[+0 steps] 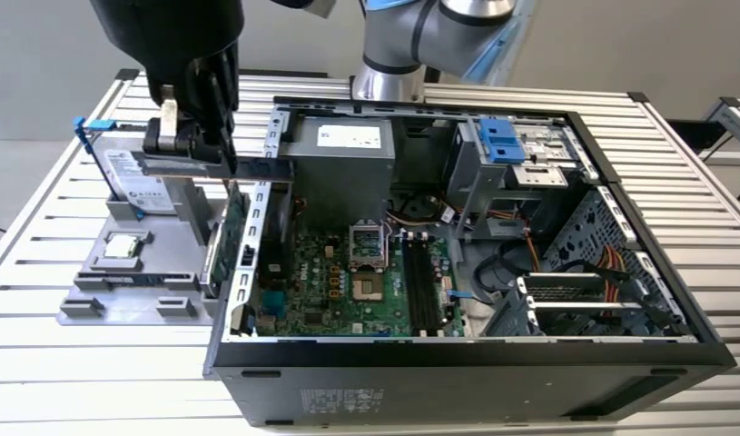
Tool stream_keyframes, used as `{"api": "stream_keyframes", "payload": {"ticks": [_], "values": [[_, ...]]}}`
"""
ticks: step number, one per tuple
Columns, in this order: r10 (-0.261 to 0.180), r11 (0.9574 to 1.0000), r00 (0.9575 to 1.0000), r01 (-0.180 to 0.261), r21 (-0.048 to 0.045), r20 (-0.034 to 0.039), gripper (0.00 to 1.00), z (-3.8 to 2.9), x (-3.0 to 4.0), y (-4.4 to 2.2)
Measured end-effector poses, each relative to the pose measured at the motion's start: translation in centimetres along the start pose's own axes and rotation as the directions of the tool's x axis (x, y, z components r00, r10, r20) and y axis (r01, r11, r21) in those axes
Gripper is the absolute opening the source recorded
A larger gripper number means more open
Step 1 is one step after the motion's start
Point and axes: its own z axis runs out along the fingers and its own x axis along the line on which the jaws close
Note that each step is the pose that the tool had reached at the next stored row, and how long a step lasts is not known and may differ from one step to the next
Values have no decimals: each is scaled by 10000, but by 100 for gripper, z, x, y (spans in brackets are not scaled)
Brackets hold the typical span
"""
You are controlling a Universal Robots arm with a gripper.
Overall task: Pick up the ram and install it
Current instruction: 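Pick up the ram and move it above insertion slot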
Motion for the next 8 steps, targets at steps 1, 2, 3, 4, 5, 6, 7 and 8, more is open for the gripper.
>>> {"api": "stream_keyframes", "payload": {"ticks": [1, 2, 3, 4, 5, 6, 7, 8], "values": [[0, 10000, 10000, 0, 1, 1, 0, 0, -1, -19], [0, 10000, 10000, 0, 1, 1, 0, 0, -2, -38], [0, 10000, 10000, 0, 1, 0, 0, 0, -3, -55], [1, 10000, 10000, -1, 1, 0, 0, 0, -4, -73], [0, 10000, 10000, 0, 1, 0, 0, -1, -5, -91], [0, 10000, 10000, 0, 1, 1, 0, 0, -6, -109], [-1, 10000, 10000, 1, 1, 0, 0, -1, -7, -127], [0, 10000, 10000, 0, 0, 0, 0, -1, -9, -144]]}}
